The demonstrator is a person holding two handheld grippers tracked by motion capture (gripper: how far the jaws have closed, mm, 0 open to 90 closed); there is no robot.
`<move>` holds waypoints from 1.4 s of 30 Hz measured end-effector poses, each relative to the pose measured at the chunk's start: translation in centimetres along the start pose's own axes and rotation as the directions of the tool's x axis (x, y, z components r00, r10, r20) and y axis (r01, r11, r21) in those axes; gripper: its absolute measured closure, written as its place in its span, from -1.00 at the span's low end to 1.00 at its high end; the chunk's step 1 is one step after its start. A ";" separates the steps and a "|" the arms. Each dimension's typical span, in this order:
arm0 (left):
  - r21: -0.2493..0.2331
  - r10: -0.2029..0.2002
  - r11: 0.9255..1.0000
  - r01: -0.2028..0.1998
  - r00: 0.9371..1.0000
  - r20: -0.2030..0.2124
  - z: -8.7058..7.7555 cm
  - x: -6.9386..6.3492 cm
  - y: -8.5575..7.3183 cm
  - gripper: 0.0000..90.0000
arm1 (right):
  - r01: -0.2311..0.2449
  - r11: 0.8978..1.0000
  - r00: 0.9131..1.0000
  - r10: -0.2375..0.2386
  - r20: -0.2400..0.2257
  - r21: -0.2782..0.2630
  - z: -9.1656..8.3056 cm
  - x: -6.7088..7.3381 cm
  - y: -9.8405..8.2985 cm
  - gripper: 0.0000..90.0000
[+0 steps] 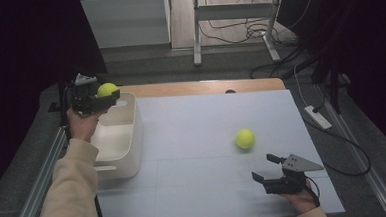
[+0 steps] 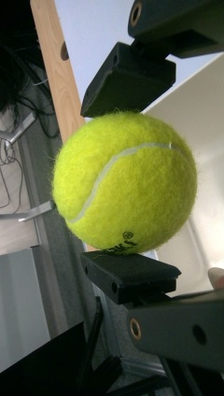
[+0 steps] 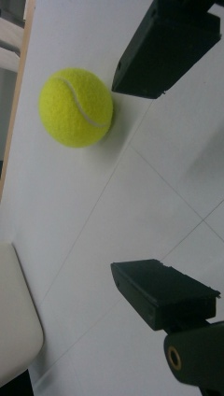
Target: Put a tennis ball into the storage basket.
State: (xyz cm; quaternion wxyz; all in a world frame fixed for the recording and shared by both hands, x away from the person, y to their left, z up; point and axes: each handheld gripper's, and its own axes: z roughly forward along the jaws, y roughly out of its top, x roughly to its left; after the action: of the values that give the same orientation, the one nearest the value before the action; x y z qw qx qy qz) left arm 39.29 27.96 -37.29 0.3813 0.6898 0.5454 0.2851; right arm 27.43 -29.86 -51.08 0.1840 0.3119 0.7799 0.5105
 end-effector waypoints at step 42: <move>0.122 -0.017 0.992 0.020 1.000 -0.026 1.9 1.0 -0.4 -0.61 | -0.003 1.000 1.000 0.003 -0.003 -0.001 0.1 -0.1 -0.1 -0.73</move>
State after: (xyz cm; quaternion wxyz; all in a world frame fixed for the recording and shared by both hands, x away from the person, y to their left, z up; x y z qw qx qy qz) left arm 40.85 28.60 -38.67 0.3341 0.7031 0.5731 0.2560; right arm 27.52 -29.92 -51.16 0.1822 0.3121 0.7796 0.5115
